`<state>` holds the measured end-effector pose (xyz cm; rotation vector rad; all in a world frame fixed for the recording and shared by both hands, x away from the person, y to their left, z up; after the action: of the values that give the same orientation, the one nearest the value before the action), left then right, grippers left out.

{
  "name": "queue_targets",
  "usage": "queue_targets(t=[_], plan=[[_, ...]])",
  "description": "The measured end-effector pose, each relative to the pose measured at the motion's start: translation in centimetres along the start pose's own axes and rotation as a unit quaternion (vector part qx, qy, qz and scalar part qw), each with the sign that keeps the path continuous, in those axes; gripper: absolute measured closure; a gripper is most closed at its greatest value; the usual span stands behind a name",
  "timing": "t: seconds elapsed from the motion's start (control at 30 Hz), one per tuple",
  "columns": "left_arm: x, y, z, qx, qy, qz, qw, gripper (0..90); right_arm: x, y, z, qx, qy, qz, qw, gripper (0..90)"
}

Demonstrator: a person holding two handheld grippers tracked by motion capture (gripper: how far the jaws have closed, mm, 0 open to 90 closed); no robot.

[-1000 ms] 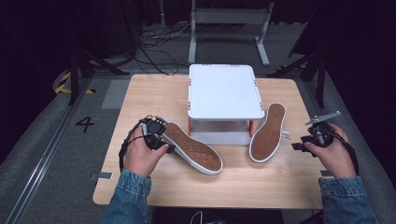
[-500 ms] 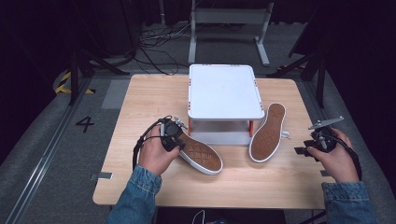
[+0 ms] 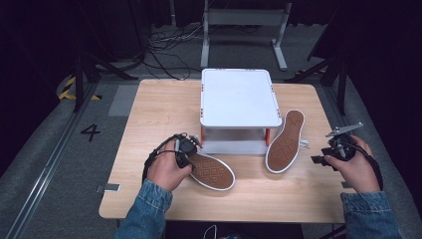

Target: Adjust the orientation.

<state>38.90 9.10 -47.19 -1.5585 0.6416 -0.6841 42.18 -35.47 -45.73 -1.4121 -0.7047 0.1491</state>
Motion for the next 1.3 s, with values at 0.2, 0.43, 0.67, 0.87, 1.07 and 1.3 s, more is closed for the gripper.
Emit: queue_targets(t=[0.2,0.43,0.67,0.87,1.07,1.3], plan=[[-1.1,0.4,0.1,-0.024,-0.017,0.003,0.9996,74.4,0.5,0.2,0.1,0.003,-0.005,-0.001,1.0,42.3],[-0.9,-1.2,-0.3,-0.008,-0.022,-0.027,0.9994,69.0,0.8,0.1,0.3,0.006,-0.007,-0.006,0.9999,41.2],[1.5,-4.7,0.1,0.034,-0.026,-0.12,0.9919,62.0,-0.1,0.0,0.3,0.001,-0.001,-0.001,1.0,41.2],[2.8,-3.9,1.6,0.057,-0.047,-0.112,0.9909,59.5,-1.3,-0.4,-0.4,-0.012,0.012,0.001,0.9999,41.2],[2.2,-2.9,1.8,0.046,-0.053,-0.085,0.9938,64.7,-1.4,-0.7,-0.7,-0.01,0.016,-0.006,0.9998,41.2],[-0.4,-3.0,1.0,0.037,-0.062,-0.065,0.9953,78.2,0.4,-0.1,0.5,-0.007,-0.012,-0.003,0.9999,41.3]])
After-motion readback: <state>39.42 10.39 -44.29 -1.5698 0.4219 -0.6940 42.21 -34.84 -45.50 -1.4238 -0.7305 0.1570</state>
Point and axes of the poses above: each handheld gripper's, and its own axes: y roughly forward along the jaws, x roughly out of its top, z roughly to its left, the point moved 7 cm from there along y, roughly forward along the jaws, and after that the axes turned 8 degrees about z, right-handed, at the moved point
